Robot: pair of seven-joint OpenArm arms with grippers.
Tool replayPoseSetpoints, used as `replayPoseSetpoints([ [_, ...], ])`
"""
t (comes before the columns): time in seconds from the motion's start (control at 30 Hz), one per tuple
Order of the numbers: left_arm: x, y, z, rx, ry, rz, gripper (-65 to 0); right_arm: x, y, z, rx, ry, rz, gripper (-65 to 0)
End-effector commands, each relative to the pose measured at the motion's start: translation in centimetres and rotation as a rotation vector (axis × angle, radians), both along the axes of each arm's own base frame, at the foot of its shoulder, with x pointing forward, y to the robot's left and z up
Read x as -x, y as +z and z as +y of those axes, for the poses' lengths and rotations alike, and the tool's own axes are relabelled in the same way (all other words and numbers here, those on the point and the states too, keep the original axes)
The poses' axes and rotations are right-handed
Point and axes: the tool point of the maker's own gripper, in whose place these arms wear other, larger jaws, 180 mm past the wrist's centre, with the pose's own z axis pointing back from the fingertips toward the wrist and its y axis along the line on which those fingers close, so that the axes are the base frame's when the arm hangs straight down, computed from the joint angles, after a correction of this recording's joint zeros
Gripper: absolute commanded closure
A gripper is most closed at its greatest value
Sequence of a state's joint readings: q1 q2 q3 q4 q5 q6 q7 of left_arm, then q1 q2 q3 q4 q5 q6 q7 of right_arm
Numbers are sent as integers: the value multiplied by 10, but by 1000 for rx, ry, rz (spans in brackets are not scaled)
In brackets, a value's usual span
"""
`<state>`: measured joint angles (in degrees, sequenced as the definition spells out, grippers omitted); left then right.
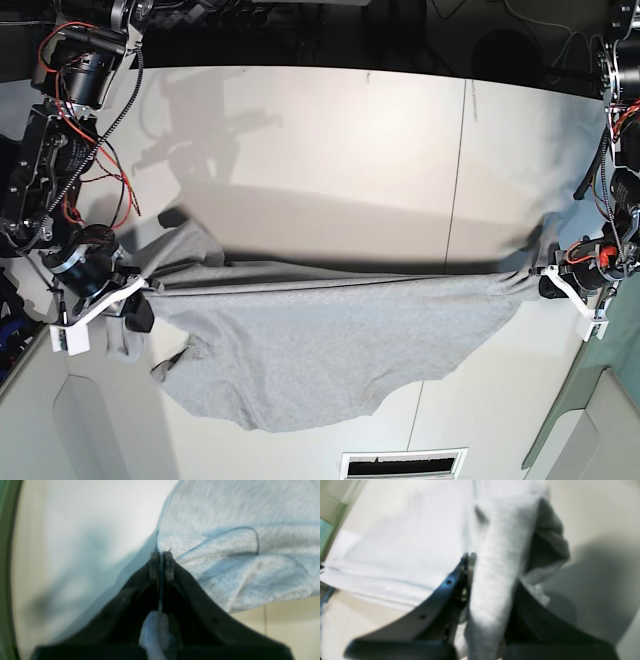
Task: Layout the t-shirt on the table in an organized manner, then fold the t-shirt properly
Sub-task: 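Stretch the shirt taut between the grippers, moving them apart, then lower the shirt and regrasp it with the right gripper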
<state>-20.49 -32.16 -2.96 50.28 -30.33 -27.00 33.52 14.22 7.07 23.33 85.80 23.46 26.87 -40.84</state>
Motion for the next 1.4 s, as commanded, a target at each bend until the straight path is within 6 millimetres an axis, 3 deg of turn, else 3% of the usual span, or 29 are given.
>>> replayPoseSetpoints([
  [0.0, -7, 25, 30, -57, 35, -33, 0, -9, 33, -22, 40, -32, -87, 0],
  [0.1, 0, 31, 34, -9, 15, -9, 0, -8, 60, -24, 39, -5, -141, 0],
  [0.17, 2, 36, 35, 14, 5, -7, 0, -6, 66, -19, 40, 25, -149, 0],
  [0.47, 0, 40, 36, 21, -2, -31, 0, 5, 53, 18, -99, 76, -143, 0],
  [0.53, -2, 42, 36, 21, 0, -44, 0, 3, 53, 38, -133, 113, -171, 0],
  [0.7, -2, 39, 31, 24, -6, -41, -12, 0, 60, 107, -179, 251, -205, -87],
  [0.87, 0, 29, 25, 10, -19, -27, -157, 17, 50, 188, -93, 475, -169, -296],
  [0.97, 7, 22, 25, 10, -18, -17, -253, 40, 41, 239, -23, 647, -156, -316],
  [1.07, 10, 19, 25, 11, -19, 1, -267, 57, 31, 269, 93, 761, -151, -316],
  [1.17, 10, 21, 21, 29, -32, -6, -267, 49, 25, 262, 166, 707, -137, -316],
  [1.37, 7, 33, -5, 155, -108, -46, -267, 24, 28, 217, 128, 543, -124, -316],
])
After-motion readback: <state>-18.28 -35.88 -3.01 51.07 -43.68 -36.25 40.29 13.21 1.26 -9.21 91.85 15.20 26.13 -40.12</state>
